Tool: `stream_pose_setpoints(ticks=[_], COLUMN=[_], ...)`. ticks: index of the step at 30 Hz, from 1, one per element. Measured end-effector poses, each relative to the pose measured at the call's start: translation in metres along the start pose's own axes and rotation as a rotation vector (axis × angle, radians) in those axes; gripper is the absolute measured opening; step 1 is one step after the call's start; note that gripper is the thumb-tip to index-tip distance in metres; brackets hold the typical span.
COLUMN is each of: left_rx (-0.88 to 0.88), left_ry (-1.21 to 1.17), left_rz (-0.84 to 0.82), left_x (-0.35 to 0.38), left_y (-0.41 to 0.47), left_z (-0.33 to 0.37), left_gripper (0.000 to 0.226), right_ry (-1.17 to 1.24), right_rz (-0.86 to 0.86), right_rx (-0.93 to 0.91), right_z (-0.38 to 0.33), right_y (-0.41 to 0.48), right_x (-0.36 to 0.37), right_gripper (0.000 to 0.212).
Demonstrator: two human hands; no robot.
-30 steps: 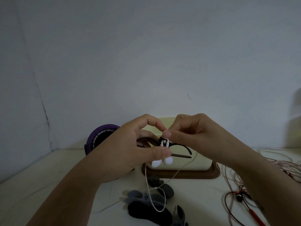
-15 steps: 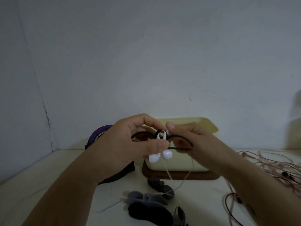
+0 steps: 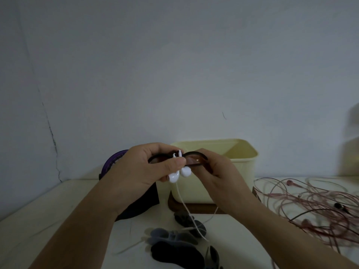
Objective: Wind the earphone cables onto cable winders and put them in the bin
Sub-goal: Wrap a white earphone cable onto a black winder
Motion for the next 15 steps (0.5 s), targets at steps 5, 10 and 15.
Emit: stream_pose_setpoints(ticks=[5,10,15], left_rx=[0.022,0.019,0.029], left_ry=[-0.088,-0.232,-0.261], left_rz=[0.081,0.269,0.304], left_x=[-0.001,-0.007,0.01], left_y=[0.003,0.005,0.003], left_z=[-0.001,-0.016,-0.015], left_gripper=[0.031,0.045,0.046], right_ry=[-0.152,0.156,0.564], right_rz=[0.091,0.268,0.094], right_rx=[-0.004,-0.041,0.227], right_z=[0.001,-0.024,-0.017], right_y=[0.002,-0.007,-0.011], right_x=[-0.007,-0.016,0.012], right_gripper=[0.011,0.014,0.01])
Point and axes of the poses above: each hand's wrist, its own y-axis towards the middle knuckle, its own x-axis out of the palm, z = x × y, the point moved 5 cm from there along y, towards the middle knuckle, and after that the axes turned 7 degrees about x, right-handed, at the moved point
